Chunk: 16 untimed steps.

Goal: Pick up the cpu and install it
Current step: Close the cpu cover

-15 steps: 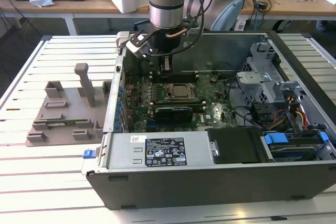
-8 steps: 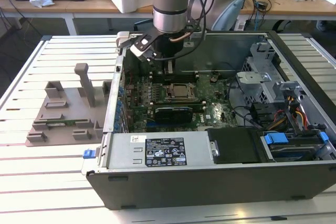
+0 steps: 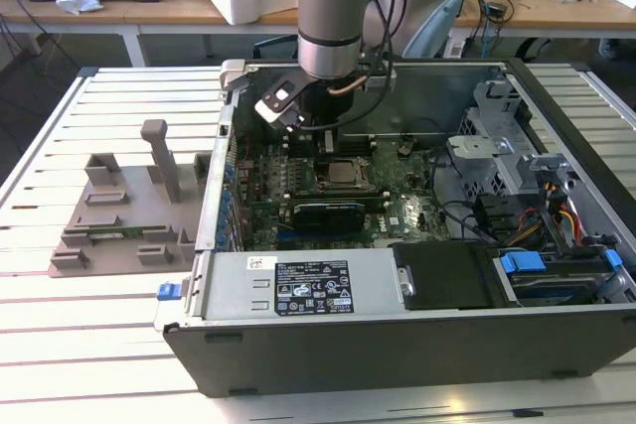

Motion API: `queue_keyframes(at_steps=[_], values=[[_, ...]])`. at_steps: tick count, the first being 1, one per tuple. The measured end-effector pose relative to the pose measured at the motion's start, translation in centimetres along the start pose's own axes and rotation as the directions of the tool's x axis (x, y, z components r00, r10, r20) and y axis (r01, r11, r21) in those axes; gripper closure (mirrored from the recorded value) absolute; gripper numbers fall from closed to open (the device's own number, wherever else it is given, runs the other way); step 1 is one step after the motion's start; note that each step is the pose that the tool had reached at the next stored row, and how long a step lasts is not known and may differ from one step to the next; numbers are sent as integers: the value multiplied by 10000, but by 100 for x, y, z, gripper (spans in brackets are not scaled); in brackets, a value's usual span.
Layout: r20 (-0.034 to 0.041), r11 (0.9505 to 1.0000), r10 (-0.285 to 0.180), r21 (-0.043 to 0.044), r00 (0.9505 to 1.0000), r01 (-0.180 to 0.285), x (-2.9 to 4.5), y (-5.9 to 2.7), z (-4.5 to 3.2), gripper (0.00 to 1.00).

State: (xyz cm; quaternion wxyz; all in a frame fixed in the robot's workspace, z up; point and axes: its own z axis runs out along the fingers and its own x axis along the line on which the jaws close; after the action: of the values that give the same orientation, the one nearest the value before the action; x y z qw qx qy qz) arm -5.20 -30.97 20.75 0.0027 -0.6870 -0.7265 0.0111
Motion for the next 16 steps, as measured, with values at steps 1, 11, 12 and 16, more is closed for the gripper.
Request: queue_keyframes(at_steps=[1, 11, 12, 16], values=[[-23, 10000, 0, -2, 10000, 0, -4, 1, 14, 89], [-103, 10000, -3, 0, 9999, 3, -16, 164, 25, 89], [-106, 10000, -3, 3, 9999, 3, -18, 197, 23, 89], [-118, 10000, -3, 10, 9999, 3, -27, 367, 10, 89]])
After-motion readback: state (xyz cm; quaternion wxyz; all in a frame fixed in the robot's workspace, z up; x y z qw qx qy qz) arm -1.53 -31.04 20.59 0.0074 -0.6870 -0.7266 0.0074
